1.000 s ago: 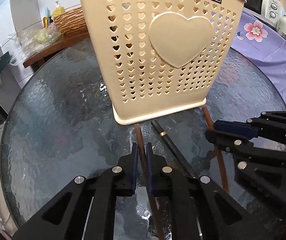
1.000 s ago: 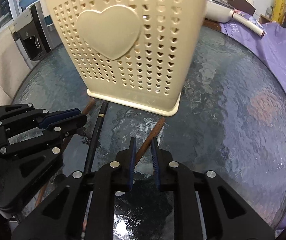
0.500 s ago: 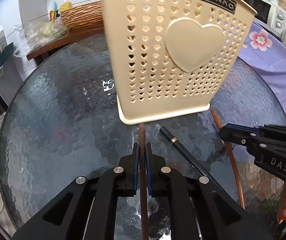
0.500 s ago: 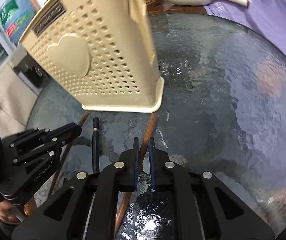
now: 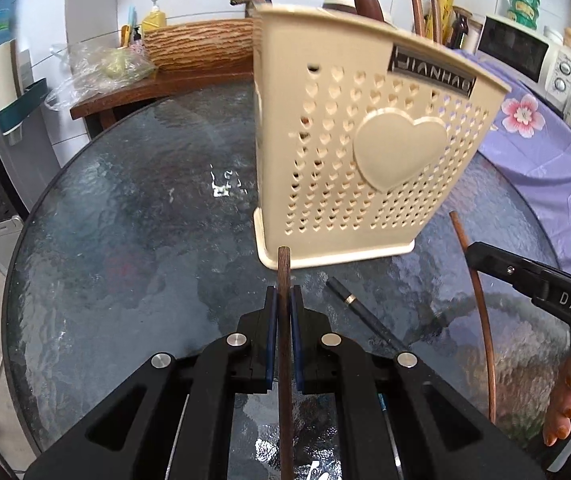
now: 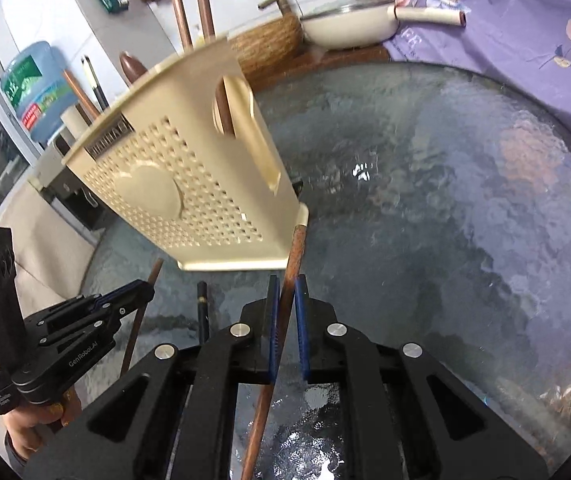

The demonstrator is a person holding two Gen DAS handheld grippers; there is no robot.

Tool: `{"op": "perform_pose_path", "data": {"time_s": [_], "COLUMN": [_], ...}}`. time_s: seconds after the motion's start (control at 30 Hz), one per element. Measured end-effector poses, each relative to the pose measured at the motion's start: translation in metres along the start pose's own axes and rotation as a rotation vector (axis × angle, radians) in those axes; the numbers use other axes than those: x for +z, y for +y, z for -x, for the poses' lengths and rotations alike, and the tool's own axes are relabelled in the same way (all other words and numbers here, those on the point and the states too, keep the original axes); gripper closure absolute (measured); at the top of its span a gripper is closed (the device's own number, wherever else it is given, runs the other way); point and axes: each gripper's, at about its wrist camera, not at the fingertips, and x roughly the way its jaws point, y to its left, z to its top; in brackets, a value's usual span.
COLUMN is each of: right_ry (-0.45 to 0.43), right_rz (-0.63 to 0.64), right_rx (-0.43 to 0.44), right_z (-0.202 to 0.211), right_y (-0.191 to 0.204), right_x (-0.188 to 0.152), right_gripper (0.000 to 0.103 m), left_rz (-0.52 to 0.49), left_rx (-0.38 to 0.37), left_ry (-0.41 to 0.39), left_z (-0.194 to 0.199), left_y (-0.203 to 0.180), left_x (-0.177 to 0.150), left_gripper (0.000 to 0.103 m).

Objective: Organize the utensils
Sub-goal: 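Lift the brown chopsticks with both tools and carry them over the basket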

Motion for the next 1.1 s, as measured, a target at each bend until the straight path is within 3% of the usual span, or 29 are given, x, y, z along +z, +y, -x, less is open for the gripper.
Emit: {"op": "perform_pose_path", "data": {"time_s": [0.53,1.1], "right_ry": [-0.183,-0.299], "right_rz": [0.058,0.145], "right_rx": [0.044,0.125], "right_z": [0.059,0.12], "right_y": [0.013,0.041], "right_x": [0.014,0.014], "right_gripper": [0.095,0.096], "left_rz": [0.042,0.063], "left_rx": [-0.028,-0.063], "left_ry": [-0.129,-0.266], "left_z": [0.046,0.105], "left_y": [-0.001,-0.003], "left_x": [0.008,0.01], "left_gripper": [0.097,0.097]}}
